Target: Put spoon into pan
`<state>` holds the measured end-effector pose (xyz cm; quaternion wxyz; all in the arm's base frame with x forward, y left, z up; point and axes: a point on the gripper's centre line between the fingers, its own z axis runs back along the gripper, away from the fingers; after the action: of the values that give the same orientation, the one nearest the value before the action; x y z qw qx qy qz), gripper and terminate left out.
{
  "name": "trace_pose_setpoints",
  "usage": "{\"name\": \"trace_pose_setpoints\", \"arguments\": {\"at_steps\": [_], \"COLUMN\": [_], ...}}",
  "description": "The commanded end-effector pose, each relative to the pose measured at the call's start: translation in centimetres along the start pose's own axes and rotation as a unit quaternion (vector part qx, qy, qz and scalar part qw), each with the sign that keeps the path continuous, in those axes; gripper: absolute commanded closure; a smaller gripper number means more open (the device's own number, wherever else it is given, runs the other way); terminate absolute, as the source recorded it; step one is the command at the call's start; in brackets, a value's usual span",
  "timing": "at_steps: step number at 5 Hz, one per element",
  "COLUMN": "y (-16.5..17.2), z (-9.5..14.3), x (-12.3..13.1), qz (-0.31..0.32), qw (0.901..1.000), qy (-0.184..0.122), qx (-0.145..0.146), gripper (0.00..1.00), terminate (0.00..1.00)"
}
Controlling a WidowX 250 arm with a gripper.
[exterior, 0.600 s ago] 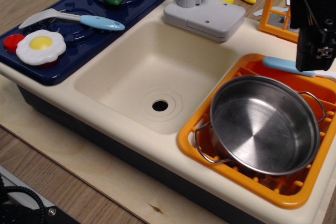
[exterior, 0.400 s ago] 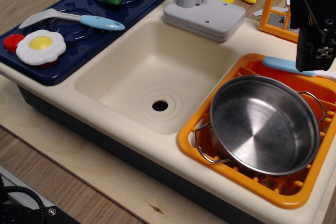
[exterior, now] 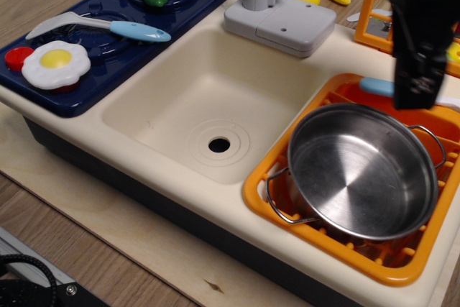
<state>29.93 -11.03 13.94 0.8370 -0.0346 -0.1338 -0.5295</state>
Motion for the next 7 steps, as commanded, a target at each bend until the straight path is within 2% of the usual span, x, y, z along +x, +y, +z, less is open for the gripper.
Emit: {"name": "trace_pose_setpoints", "arguments": {"at_steps": [1,4,5,6,7], "y": [1.7,1.7,2.0,2.4,2.7], "z": [0.5,-2.0,-2.8,-3.3,-2.8], "x": [0.0,-1.1,-1.3,-1.5,-1.2], "qz": [-0.015,-0.018,-0.014,-0.008,-0.004], "qw": [0.9994,0.9981,0.9978,0.9974,0.9978], "qy": [-0.029,-0.059,-0.064,-0.071,-0.066], "qx": [0.008,0.008,0.009,0.002,-0.004], "gripper": [0.0,0.0,1.0,1.0,1.0], "terminate": [0.0,0.0,0.0,0.0,0.0]}}
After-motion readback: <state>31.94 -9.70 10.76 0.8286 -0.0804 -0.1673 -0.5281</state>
